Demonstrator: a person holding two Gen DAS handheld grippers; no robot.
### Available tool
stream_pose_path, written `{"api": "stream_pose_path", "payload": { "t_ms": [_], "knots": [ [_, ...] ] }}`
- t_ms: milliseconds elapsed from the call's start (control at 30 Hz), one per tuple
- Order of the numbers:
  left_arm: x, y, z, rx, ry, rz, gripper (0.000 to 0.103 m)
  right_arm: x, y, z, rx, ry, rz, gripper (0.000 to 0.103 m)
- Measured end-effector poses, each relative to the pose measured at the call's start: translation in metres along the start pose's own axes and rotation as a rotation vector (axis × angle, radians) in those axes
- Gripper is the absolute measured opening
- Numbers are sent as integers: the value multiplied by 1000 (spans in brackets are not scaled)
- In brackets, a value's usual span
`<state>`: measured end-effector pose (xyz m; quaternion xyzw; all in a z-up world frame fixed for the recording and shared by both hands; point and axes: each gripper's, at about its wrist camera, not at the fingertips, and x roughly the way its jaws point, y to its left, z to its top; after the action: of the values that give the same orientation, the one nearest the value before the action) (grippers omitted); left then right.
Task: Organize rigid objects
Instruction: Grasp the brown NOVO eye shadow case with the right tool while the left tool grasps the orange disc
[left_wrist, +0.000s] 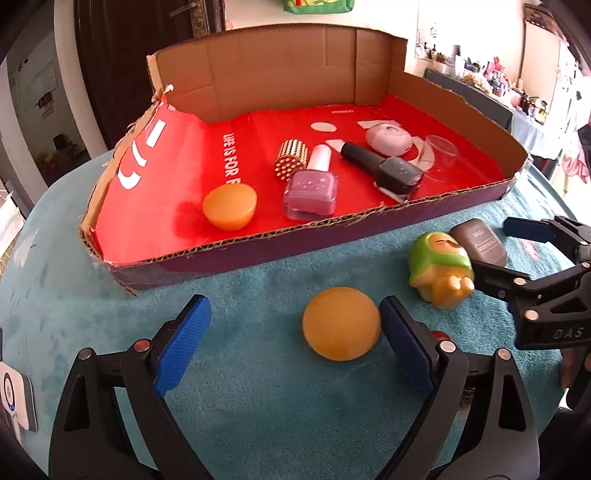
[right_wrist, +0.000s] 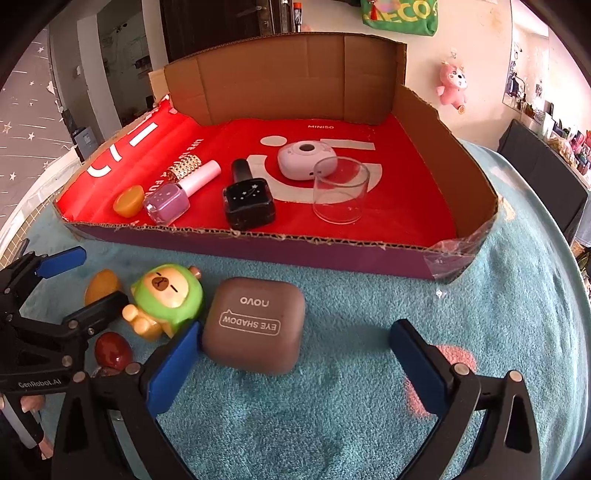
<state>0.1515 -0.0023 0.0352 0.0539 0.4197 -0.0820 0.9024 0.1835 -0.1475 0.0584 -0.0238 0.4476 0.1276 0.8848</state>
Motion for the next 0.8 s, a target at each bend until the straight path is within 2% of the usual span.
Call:
{"api": "stream_pose_path", "payload": {
  "t_ms": [33,100,167,200,233,267,300,500,633,800],
  "knots": [
    [-1,-2,0,8,-6,-8,90,0,0,1,-1,-3,4,98],
    [-1,-5,1,19,-5,-23,72,1,2,1,-6,-4,11,93],
    [3,-7,2,21,15,-51,59,1,4,2,-15,-10,22,85],
    [3,-7,2,17,18,-62,56,1,6,2,-21,-15,29,82],
    [2,-6,2,13,12,-67,51,0,7,2,-29,-20,39,75],
    [1,-6,2,9,8,-79,39,-2,9,1,-35,-30,55,63],
    [0,-5,3,5,4,-97,36,-3,9,1,-34,-38,74,57],
    [-12,-3,3,-13,-24,-121,35,-13,12,-1,-34,-51,139,57],
    [-21,-2,5,-17,-44,-132,35,-30,14,1,-44,-90,139,57],
    [-26,-2,3,-18,-54,-132,35,-36,17,0,-48,-98,144,57]
  ]
}}
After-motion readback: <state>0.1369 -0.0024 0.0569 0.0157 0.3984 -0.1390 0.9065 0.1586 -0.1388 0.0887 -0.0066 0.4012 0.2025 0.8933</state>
